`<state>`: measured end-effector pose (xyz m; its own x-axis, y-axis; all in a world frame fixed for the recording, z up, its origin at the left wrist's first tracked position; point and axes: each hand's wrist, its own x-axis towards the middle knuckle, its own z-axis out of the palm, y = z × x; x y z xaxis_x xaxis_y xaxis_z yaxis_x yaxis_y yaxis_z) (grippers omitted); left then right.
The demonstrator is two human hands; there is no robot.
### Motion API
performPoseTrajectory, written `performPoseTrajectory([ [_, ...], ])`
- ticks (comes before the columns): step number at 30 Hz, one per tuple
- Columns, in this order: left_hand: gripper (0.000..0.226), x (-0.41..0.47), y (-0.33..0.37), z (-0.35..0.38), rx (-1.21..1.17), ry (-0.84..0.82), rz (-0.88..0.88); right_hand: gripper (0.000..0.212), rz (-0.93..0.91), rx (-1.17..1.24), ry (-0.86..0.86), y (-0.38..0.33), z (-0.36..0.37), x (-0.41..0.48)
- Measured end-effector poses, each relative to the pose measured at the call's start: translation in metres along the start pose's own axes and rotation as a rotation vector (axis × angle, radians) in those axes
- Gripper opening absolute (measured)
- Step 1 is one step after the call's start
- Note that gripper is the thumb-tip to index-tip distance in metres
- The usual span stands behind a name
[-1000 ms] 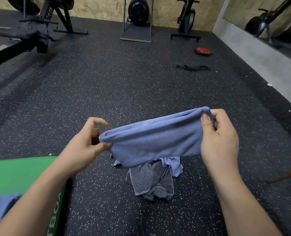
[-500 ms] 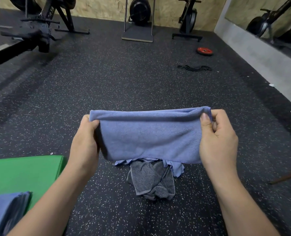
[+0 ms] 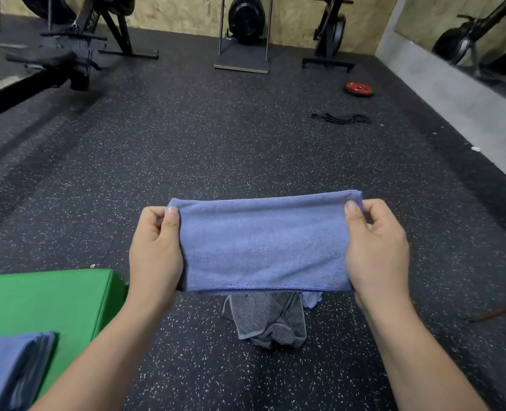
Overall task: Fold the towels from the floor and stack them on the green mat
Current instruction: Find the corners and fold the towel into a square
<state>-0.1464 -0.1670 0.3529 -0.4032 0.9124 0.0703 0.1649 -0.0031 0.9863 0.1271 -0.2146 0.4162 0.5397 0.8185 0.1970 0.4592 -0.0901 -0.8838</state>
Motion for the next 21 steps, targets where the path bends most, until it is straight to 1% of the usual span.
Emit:
performPoseTrajectory([
  [5,0.012,-0.010,-0.002,0.006,0.101,-0.021,-0.047,0.031,0.003,-0.064,-0.037,0.003,0.004,-0.003],
  [8,0.009,-0.024,0.003,0.015,0.108,-0.089,-0.060,0.029,0.000,-0.087,-0.084,0.002,0.012,-0.012],
  [14,0.003,-0.059,0.018,0.032,0.089,-0.233,-0.036,0.031,-0.005,-0.144,-0.250,-0.003,0.035,-0.040],
  [17,0.003,-0.068,0.024,0.036,0.098,-0.270,-0.026,0.030,-0.029,-0.161,-0.303,-0.002,0.044,-0.050],
  [21,0.009,-0.076,0.031,0.039,0.109,-0.305,0.038,0.028,-0.017,-0.128,-0.353,-0.007,0.048,-0.055],
])
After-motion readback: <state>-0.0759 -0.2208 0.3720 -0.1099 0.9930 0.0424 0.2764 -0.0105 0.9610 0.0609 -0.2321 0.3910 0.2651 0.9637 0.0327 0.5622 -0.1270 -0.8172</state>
